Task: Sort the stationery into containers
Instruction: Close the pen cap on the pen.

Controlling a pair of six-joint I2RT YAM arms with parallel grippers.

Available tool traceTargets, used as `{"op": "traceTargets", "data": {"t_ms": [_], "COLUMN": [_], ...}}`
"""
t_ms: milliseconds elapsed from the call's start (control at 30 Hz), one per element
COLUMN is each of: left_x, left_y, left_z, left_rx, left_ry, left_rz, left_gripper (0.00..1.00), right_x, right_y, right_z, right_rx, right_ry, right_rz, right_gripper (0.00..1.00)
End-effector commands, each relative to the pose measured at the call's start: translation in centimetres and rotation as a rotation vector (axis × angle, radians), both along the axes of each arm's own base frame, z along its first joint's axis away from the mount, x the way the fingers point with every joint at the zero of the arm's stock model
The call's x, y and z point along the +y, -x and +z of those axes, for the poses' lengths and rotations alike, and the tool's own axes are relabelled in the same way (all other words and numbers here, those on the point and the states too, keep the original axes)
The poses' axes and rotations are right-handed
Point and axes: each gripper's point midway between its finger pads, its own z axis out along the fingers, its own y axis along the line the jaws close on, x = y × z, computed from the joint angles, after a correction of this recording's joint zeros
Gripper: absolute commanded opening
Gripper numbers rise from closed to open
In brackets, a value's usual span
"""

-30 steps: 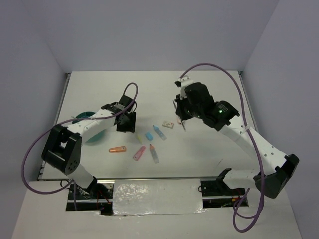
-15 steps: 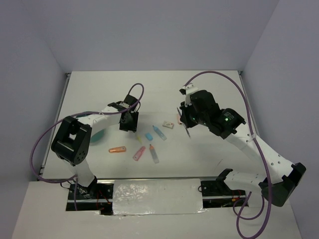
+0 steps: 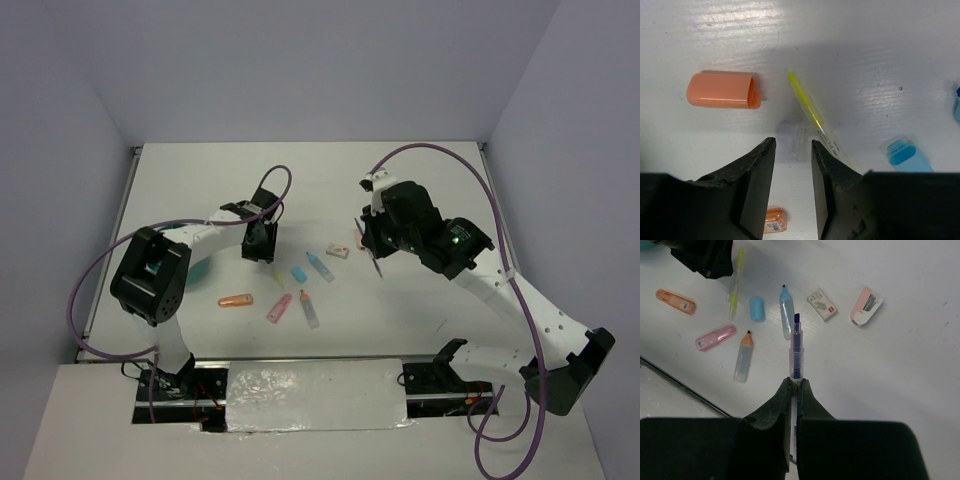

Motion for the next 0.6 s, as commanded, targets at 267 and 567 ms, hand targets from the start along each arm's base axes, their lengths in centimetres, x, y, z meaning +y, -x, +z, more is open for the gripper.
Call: {"op": "traceTargets", "data": {"t_ms": [267, 567], "left_x": [0.2, 0.9], "left_y": [-0.9, -0.1], "left_z": [-0.7, -1.9], "left_rx": [-0.005, 0.026], "left_ry": [-0.014, -0.040], "left_rz": [0.001, 0.021], "left_gripper": [0.42, 0.33], "right_x": [0.4, 0.5], "right_y": [0.2, 0.1], "right_z": [1.7, 1.8], "right_rx": [-0.031, -0.035], "right_ry": [-0.060, -0.066], "right_rz": [0.011, 0.010], "right_gripper": [0.00, 0.00]}}
